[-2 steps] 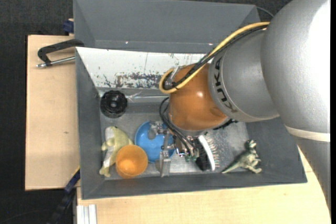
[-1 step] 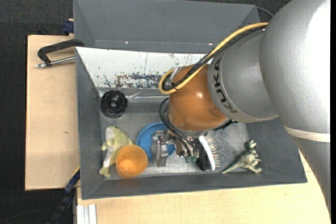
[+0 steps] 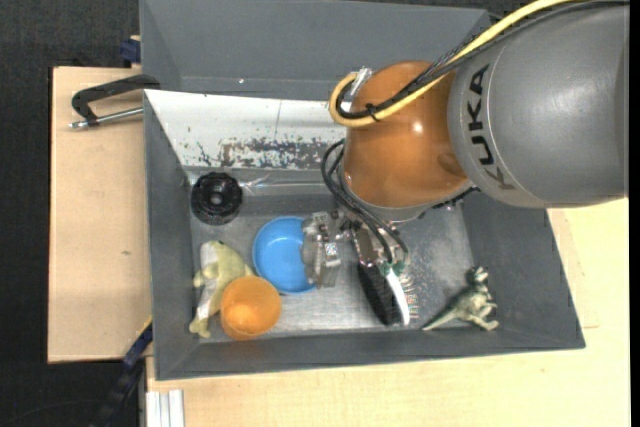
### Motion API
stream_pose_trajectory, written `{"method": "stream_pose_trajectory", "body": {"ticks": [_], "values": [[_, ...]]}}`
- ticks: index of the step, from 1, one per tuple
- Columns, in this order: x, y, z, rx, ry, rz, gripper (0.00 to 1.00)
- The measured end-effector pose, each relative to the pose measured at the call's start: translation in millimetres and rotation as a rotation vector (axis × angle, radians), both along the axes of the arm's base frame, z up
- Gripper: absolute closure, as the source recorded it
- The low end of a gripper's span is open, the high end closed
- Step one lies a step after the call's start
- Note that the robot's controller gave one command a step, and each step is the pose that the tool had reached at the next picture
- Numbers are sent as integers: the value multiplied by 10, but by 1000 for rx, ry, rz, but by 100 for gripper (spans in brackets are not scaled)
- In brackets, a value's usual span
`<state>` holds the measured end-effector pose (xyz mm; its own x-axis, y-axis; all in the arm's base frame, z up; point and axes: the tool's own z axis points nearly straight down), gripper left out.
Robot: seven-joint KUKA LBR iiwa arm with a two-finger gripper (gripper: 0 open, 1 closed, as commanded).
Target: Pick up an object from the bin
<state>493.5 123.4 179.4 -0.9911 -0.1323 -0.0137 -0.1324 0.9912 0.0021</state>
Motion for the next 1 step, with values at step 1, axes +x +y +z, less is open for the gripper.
{"method": "stream_pose_trajectory", "body": {"ticks": [1], "values": [[-15,-4,-47,-2,9,-1,0]]}}
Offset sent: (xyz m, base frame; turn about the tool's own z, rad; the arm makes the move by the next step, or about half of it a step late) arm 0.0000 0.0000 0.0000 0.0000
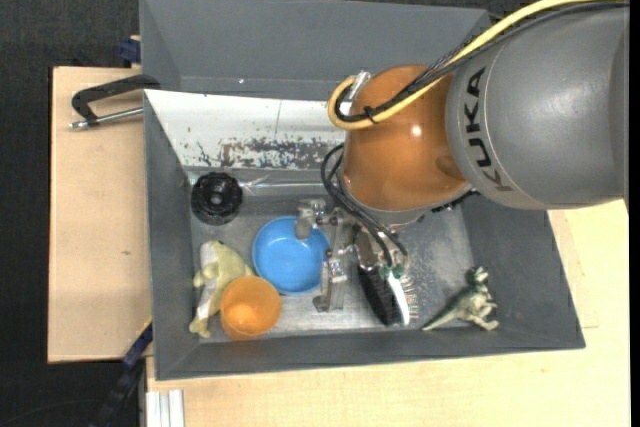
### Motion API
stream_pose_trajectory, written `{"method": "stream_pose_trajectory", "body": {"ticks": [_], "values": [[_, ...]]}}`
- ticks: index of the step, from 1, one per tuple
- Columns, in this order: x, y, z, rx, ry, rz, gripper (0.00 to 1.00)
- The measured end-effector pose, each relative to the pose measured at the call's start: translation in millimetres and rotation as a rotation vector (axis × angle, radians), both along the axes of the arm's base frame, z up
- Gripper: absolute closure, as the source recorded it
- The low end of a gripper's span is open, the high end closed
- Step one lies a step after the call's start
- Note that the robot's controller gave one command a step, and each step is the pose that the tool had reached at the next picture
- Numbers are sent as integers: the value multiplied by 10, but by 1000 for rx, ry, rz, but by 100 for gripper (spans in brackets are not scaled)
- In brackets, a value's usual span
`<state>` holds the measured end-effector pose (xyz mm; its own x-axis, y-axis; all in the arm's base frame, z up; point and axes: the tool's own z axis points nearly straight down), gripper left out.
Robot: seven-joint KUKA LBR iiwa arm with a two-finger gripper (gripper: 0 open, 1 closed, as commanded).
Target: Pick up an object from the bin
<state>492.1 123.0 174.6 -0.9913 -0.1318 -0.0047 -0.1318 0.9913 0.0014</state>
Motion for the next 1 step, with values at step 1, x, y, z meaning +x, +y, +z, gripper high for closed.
{"method": "stream_pose_trajectory", "body": {"ticks": [1], "values": [[84,61,-1085,-3,10,31,0]]}}
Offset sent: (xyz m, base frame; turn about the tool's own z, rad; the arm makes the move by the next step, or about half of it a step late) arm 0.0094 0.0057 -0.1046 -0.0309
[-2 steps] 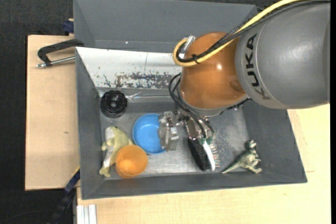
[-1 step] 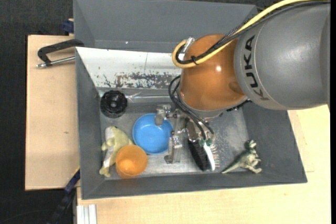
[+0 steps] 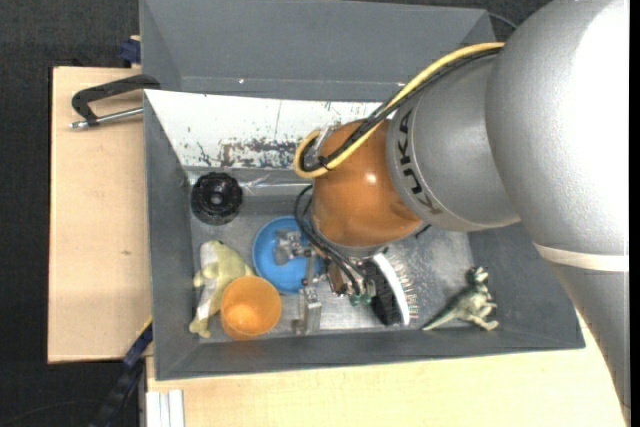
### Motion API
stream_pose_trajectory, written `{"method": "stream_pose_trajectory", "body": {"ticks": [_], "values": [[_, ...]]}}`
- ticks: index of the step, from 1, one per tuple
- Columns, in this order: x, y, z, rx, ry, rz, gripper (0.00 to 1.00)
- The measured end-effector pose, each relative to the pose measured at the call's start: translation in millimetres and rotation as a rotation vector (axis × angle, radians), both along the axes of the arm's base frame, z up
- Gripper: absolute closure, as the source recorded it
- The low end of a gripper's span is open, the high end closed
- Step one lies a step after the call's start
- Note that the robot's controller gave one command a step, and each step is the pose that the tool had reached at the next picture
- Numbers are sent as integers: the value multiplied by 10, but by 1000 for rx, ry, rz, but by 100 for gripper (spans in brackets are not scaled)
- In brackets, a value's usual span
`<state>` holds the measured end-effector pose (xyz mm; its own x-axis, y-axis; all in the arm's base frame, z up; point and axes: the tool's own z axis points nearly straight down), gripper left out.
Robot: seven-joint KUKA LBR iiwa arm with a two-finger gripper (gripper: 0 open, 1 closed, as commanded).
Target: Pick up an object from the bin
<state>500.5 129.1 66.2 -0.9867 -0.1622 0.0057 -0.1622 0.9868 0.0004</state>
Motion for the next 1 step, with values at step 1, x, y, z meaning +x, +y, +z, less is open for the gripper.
{"method": "stream_pose_trajectory", "body": {"ticks": [1], "values": [[17,2,47,2,-7,-1,100]]}}
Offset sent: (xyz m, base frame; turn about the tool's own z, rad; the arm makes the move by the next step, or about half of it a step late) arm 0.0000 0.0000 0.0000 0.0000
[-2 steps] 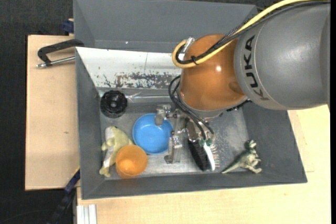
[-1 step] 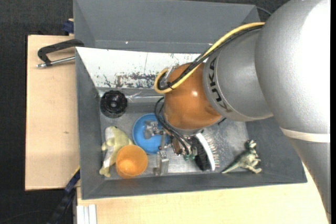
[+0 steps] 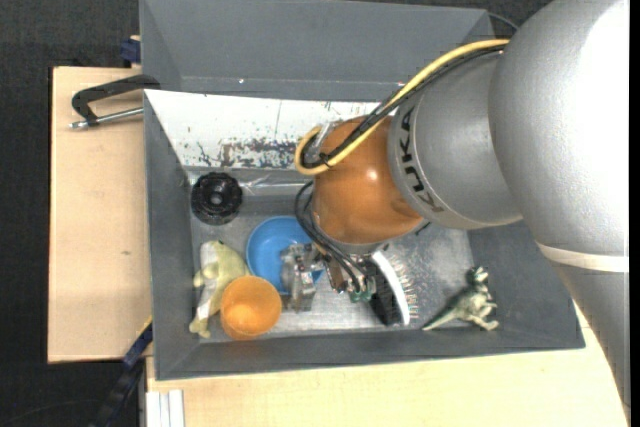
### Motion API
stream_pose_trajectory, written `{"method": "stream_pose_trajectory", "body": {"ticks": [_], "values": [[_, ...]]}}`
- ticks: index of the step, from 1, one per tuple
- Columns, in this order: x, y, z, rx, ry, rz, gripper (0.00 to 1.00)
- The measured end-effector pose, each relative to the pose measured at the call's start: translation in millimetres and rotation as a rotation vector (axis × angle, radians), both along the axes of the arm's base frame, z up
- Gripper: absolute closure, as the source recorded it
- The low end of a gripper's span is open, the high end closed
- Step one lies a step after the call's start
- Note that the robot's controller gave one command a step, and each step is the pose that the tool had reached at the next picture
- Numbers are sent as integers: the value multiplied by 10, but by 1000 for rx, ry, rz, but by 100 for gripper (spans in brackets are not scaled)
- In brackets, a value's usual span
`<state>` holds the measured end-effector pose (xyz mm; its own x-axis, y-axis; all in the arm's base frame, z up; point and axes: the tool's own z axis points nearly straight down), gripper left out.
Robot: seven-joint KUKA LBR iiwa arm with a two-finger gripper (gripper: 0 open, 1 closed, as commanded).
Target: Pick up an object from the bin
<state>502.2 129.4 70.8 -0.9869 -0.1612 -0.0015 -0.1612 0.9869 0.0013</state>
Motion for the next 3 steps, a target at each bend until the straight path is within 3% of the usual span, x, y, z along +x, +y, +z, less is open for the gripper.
{"method": "stream_pose_trajectory", "body": {"ticks": [1,2,3], "values": [[351,-256,1325,2,-14,-56,100],[-115,-219,147,-1,5,411,100],[171,-628,-1,-2,-6,1085,100]]}}
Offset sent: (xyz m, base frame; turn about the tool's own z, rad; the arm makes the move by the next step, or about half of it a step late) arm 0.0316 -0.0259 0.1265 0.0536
